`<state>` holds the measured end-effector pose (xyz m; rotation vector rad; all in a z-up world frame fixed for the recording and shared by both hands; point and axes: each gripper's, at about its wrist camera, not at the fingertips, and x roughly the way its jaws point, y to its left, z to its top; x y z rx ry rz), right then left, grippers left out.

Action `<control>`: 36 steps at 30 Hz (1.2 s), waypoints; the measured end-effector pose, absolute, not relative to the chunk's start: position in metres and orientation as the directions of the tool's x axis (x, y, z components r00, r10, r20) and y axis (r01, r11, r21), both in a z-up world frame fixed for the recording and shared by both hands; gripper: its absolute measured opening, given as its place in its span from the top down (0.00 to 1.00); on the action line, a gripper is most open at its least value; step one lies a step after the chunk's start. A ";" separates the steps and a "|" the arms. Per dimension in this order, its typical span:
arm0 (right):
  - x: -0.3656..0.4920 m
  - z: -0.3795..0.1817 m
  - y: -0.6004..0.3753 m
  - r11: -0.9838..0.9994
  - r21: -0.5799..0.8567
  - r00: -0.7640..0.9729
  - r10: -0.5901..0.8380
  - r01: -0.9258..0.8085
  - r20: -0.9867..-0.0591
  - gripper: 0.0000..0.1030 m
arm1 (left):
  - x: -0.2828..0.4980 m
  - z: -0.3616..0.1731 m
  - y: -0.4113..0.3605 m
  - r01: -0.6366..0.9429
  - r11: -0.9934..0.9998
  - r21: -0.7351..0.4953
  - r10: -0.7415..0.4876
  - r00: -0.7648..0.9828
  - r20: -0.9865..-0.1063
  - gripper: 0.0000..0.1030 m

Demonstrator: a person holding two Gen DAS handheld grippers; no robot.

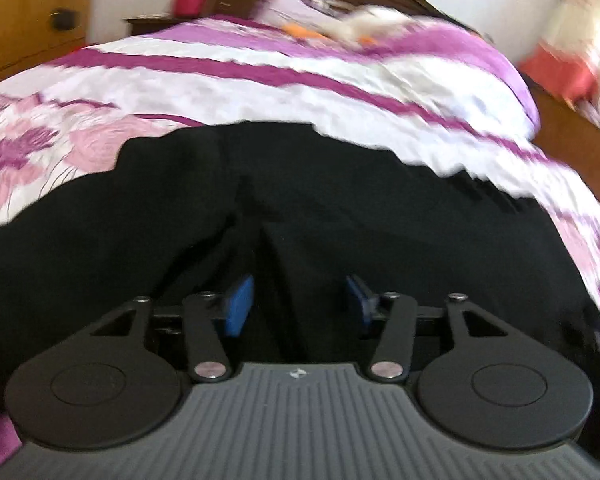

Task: Fold small clothes
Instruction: 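Close the left gripper on the cuff of the other sleeve, then lift the sleeve with the left gripper and fold it toward the right gripper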

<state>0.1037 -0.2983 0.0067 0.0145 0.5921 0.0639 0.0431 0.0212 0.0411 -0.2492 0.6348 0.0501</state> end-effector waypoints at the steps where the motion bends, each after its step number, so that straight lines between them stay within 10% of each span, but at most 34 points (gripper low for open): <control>1: 0.105 0.004 -0.299 0.998 0.043 0.831 0.066 -0.051 -0.552 0.40 | 0.047 0.039 0.018 -0.115 0.971 -0.208 -0.029 0.811 -0.585 0.37; 4: 0.103 0.000 -0.302 0.996 0.072 0.841 0.078 -0.047 -0.535 0.38 | 0.056 0.037 0.009 -0.076 0.983 -0.168 -0.033 0.824 -0.565 0.42; 7: 0.103 0.000 -0.306 0.993 0.107 0.843 0.100 -0.051 -0.529 0.38 | 0.058 0.038 0.006 -0.039 0.989 -0.144 -0.046 0.837 -0.546 0.88; 13: 0.103 -0.001 -0.305 0.993 0.108 0.846 0.103 -0.054 -0.523 0.37 | 0.058 0.046 0.010 -0.111 0.991 -0.069 0.062 0.863 -0.502 0.93; 30: 0.105 -0.004 -0.303 0.994 0.090 0.845 0.099 -0.061 -0.525 0.34 | 0.024 0.049 0.044 -0.107 0.978 -0.179 -0.009 0.836 -0.549 0.88; 36: 0.090 0.012 -0.298 0.993 0.107 0.822 0.096 -0.043 -0.561 0.33 | -0.019 0.061 0.056 -0.155 0.978 -0.140 0.053 0.833 -0.551 0.47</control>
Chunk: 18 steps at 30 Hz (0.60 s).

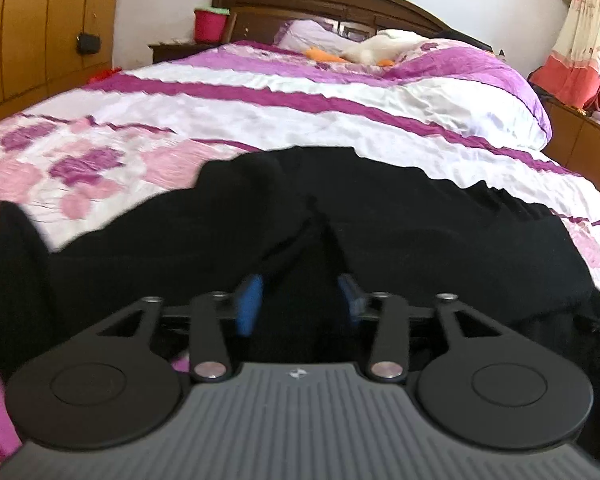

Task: Fold small clothes
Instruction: 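Lift the sleeve with the left gripper and fold it toward the right gripper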

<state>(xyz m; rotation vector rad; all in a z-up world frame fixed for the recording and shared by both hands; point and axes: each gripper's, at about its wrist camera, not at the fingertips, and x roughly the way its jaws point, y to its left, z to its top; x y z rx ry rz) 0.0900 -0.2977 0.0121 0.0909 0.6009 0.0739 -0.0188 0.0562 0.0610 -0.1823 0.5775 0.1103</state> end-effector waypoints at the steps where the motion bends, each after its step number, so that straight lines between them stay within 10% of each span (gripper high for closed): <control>1: 0.084 0.015 -0.297 0.991 0.126 0.819 0.110 -0.047 -0.564 0.33 | -0.026 0.063 0.058 -0.159 0.978 -0.133 0.061 0.836 -0.546 0.43; 11: 0.033 0.033 -0.272 0.976 0.161 0.816 0.209 -0.144 -0.539 0.33 | -0.085 0.088 0.082 -0.316 0.948 0.028 0.299 0.862 -0.409 0.11; 18: 0.032 0.015 -0.257 0.975 0.156 0.777 0.222 -0.160 -0.589 0.33 | -0.087 0.074 0.113 -0.449 0.892 0.062 0.428 0.790 -0.439 0.09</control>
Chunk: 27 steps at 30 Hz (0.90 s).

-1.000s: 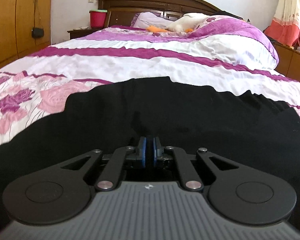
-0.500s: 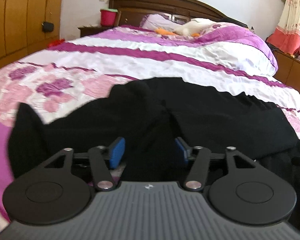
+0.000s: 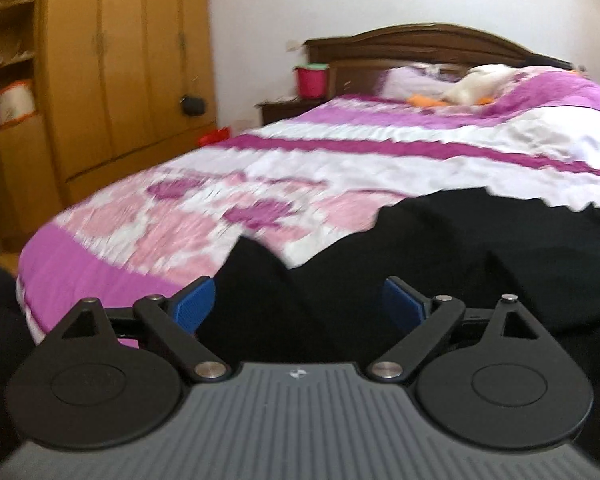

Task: Fold small clothes
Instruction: 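Lift the sleeve with the left gripper and fold it toward the right gripper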

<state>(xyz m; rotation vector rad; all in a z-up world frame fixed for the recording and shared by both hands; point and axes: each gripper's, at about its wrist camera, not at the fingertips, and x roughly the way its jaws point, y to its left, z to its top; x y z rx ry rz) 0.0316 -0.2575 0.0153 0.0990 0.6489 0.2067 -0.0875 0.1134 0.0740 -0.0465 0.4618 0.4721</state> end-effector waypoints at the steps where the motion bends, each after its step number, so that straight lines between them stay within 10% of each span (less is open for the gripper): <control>1: 0.031 0.012 -0.257 0.976 0.151 0.774 0.218 -0.158 -0.594 0.33 | -0.086 0.070 0.120 -0.464 0.884 0.050 0.433 0.775 -0.460 0.09; 19: 0.026 -0.002 -0.254 0.978 0.126 0.794 0.207 -0.164 -0.572 0.33 | -0.083 0.027 0.178 -0.497 0.820 -0.283 0.324 0.812 -0.486 0.39; 22: 0.025 -0.002 -0.253 0.979 0.119 0.795 0.202 -0.164 -0.572 0.33 | -0.086 0.030 0.183 -0.500 0.809 -0.311 0.337 0.826 -0.451 0.78; 27: 0.025 -0.002 -0.254 0.978 0.131 0.795 0.208 -0.162 -0.570 0.33 | -0.091 0.053 0.200 -0.493 0.803 -0.335 0.365 0.851 -0.378 0.86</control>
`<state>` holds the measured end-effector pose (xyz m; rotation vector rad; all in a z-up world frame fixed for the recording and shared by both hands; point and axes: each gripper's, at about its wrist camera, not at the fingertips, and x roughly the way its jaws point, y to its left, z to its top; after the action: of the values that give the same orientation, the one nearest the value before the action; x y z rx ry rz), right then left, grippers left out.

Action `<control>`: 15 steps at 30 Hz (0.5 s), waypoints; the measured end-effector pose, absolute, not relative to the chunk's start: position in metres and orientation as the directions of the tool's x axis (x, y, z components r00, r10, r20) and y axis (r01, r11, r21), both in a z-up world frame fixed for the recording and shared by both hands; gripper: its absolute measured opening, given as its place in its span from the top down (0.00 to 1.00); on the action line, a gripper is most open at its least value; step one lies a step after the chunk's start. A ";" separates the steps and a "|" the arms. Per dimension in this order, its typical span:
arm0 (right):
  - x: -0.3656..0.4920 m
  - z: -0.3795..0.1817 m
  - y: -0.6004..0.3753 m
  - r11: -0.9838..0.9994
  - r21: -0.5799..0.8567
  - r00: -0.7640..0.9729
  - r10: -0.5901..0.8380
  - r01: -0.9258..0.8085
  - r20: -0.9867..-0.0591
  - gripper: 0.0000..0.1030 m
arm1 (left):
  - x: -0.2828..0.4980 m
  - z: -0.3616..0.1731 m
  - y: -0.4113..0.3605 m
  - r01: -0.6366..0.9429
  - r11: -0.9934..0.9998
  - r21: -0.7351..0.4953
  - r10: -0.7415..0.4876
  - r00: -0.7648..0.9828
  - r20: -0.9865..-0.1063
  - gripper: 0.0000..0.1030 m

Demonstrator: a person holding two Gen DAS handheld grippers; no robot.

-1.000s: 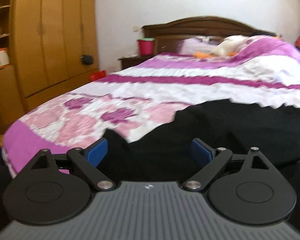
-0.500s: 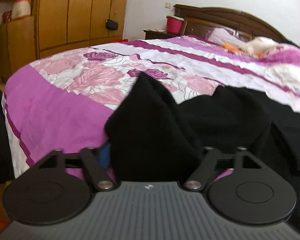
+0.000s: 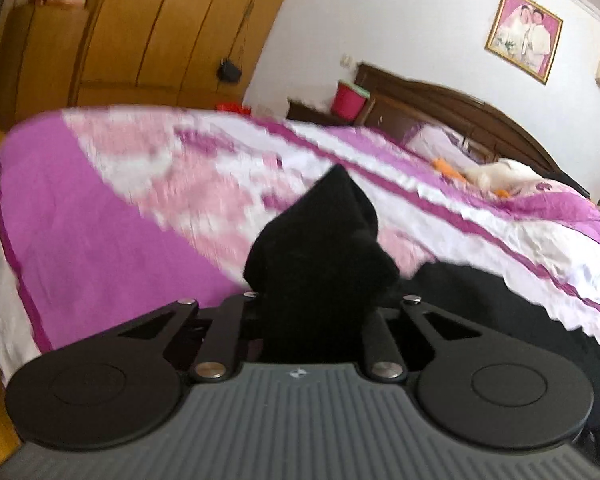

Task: Fold small clothes
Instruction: 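Lift the sleeve with the left gripper and fold it toward the right gripper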

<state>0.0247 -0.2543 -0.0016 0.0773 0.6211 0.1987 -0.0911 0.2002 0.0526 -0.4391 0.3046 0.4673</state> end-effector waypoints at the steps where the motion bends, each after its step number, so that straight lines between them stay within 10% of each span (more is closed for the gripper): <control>1: 0.025 -0.001 -0.255 0.978 0.131 0.795 0.208 -0.162 -0.570 0.33 | -0.089 0.061 0.206 -0.497 0.805 -0.326 0.377 0.851 -0.366 0.86; 15: 0.026 0.002 -0.260 0.973 0.180 0.794 0.225 -0.148 -0.565 0.33 | -0.035 0.184 0.241 -0.324 0.903 -0.283 0.286 0.943 -0.168 0.87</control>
<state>0.0258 -0.2602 0.0021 0.1286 0.6230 0.2011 -0.0353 0.2410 0.1843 -0.3128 0.1242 0.3158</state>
